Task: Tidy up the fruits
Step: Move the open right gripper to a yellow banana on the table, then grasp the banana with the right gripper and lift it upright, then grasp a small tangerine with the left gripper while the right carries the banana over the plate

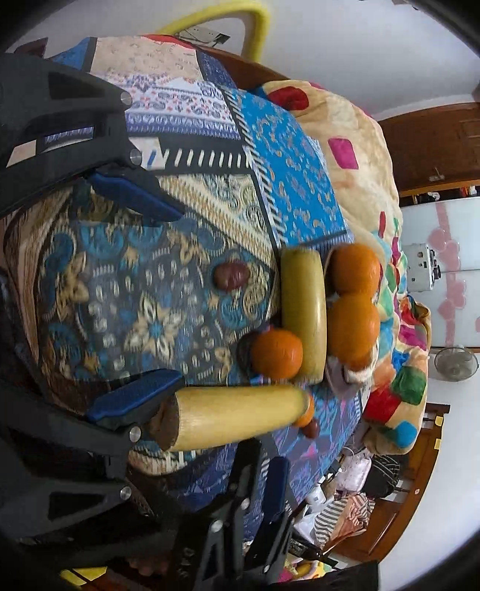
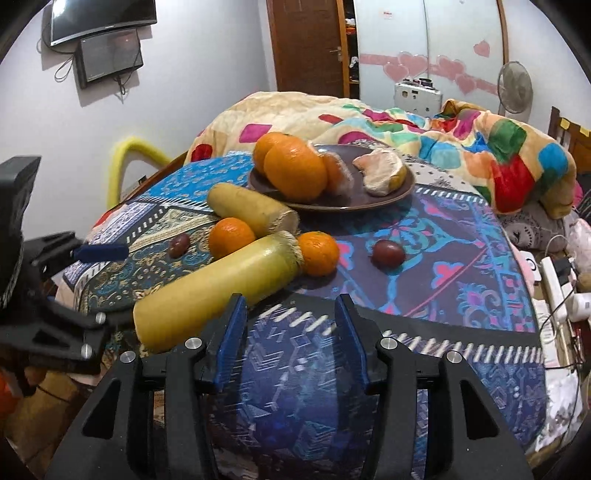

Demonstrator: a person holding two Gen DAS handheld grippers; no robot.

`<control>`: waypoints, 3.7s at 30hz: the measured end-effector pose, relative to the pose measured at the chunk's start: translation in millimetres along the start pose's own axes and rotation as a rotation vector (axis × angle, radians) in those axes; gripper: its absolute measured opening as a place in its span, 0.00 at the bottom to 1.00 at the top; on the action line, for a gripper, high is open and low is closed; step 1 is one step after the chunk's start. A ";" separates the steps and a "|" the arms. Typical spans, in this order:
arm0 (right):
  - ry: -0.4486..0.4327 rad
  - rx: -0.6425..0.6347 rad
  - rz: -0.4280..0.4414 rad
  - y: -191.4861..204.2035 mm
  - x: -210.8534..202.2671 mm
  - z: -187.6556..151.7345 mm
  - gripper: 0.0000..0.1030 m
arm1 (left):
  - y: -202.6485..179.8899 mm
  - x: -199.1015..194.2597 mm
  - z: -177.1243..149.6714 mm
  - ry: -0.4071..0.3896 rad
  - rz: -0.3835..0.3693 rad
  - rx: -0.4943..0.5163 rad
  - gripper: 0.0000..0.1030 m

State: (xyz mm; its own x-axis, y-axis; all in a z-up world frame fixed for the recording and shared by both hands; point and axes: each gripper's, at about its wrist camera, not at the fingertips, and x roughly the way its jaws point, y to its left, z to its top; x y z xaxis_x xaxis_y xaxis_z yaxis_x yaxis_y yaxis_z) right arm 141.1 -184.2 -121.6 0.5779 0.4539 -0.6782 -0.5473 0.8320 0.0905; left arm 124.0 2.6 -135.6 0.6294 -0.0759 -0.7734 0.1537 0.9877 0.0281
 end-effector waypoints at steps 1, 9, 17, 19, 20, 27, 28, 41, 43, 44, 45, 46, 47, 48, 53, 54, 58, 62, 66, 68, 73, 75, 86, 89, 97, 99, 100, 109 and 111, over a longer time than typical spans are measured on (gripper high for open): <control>0.000 0.002 -0.005 -2.5 -0.6 1.0 0.45 | -2.6 1.2 0.6 0.001 -0.012 -0.007 0.80; 0.008 -0.012 -0.050 -10.6 -10.8 4.2 0.45 | -19.5 9.4 5.2 -0.021 -0.049 -0.058 0.80; -0.004 0.033 -0.004 3.5 -17.5 12.2 0.63 | -13.0 -3.7 0.1 -0.056 0.006 -0.060 0.80; 0.003 0.038 0.006 12.1 -10.7 14.4 0.64 | -5.3 -10.2 -3.8 -0.069 0.028 -0.070 0.80; 0.010 0.037 0.008 15.7 -6.7 15.6 0.64 | -1.0 -13.6 -6.0 -0.075 0.040 -0.076 0.80; 0.087 0.046 -0.004 30.3 26.4 16.8 0.68 | 25.5 -30.7 -20.5 -0.097 0.088 -0.108 0.80; 0.089 0.043 0.001 30.3 28.4 16.8 0.69 | 27.6 -31.6 -21.4 -0.098 0.090 -0.112 0.80; 0.198 -0.126 -0.017 20.4 -2.8 6.2 0.34 | 20.1 -33.7 -17.9 -0.128 0.073 -0.108 0.80; 0.210 -0.124 -0.024 13.9 -7.3 4.8 0.34 | 16.0 -32.7 -15.6 -0.131 0.066 -0.100 0.80; 0.211 -0.118 -0.023 11.5 -8.5 4.8 0.34 | 13.5 -32.3 -14.8 -0.133 0.064 -0.094 0.80; 0.210 -0.112 -0.018 9.6 -8.8 4.7 0.34 | 11.1 -31.7 -13.8 -0.134 0.063 -0.088 0.80; 0.206 -0.106 -0.013 8.5 -9.0 5.0 0.34 | 8.8 -30.8 -12.2 -0.134 0.060 -0.083 0.80; 0.196 -0.102 -0.009 8.5 -8.4 5.6 0.34 | 6.9 -30.0 -11.0 -0.132 0.058 -0.079 0.80; 0.182 -0.099 -0.003 8.4 -6.8 6.6 0.35 | 5.1 -28.5 -9.1 -0.129 0.057 -0.075 0.80; 0.144 -0.067 0.028 6.8 6.6 16.1 0.35 | -0.8 -24.2 -0.5 -0.127 0.059 -0.054 0.80; 0.139 -0.057 0.041 5.3 10.5 18.7 0.35 | -1.2 -23.3 1.0 -0.127 0.057 -0.053 0.80; 0.134 -0.035 0.090 0.8 23.5 22.2 0.33 | -4.1 -15.4 10.7 -0.122 0.042 -0.056 0.80; 0.113 -0.042 0.097 -2.1 16.3 18.4 0.33 | -9.9 -4.3 22.2 -0.115 0.023 -0.052 0.77; 0.073 -0.032 0.088 -12.9 -1.6 14.7 0.32 | -17.0 5.7 30.2 -0.113 0.000 -0.045 0.72; 0.051 -0.023 0.081 -20.1 -11.2 15.3 0.32 | -20.4 13.1 34.9 -0.102 -0.005 -0.047 0.68; -0.007 -0.010 0.044 -35.0 -32.7 19.9 0.32 | -23.6 29.1 43.5 -0.075 -0.013 -0.068 0.59; -0.025 -0.009 0.030 -38.8 -37.9 21.6 0.32 | -22.1 34.1 45.9 -0.066 -0.019 -0.084 0.56; -0.077 0.033 0.019 -57.5 -47.5 28.1 0.31 | -22.7 30.6 52.4 -0.065 -0.055 -0.095 0.35; -0.092 0.028 0.017 -57.6 -50.6 32.4 0.31 | -17.8 15.8 58.4 -0.103 -0.051 -0.093 0.35; -0.142 0.020 0.007 -59.9 -55.3 53.5 0.31 | -2.7 -10.8 87.1 -0.193 -0.023 -0.090 0.35; -0.148 0.012 0.001 -60.1 -54.7 60.0 0.31 | -0.2 -11.6 94.0 -0.205 -0.016 -0.088 0.35; -0.150 0.006 -0.003 -59.9 -54.1 63.3 0.31 | 0.8 -11.1 98.1 -0.210 -0.012 -0.085 0.35; -0.152 -0.036 -0.019 -61.2 -34.8 89.3 0.31 | 5.0 10.3 125.4 -0.210 -0.001 -0.058 0.35; -0.146 -0.040 -0.021 -62.7 -27.8 95.2 0.31 | 4.7 16.3 130.4 -0.205 0.005 -0.051 0.35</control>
State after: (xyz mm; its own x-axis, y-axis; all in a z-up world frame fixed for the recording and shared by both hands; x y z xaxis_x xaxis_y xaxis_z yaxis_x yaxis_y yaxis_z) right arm 217.0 -218.6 -39.0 0.6699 0.4807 -0.5658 -0.5562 0.8298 0.0464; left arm 234.3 -11.8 -65.5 0.7728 -0.0922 -0.6279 0.1147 0.9934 -0.0047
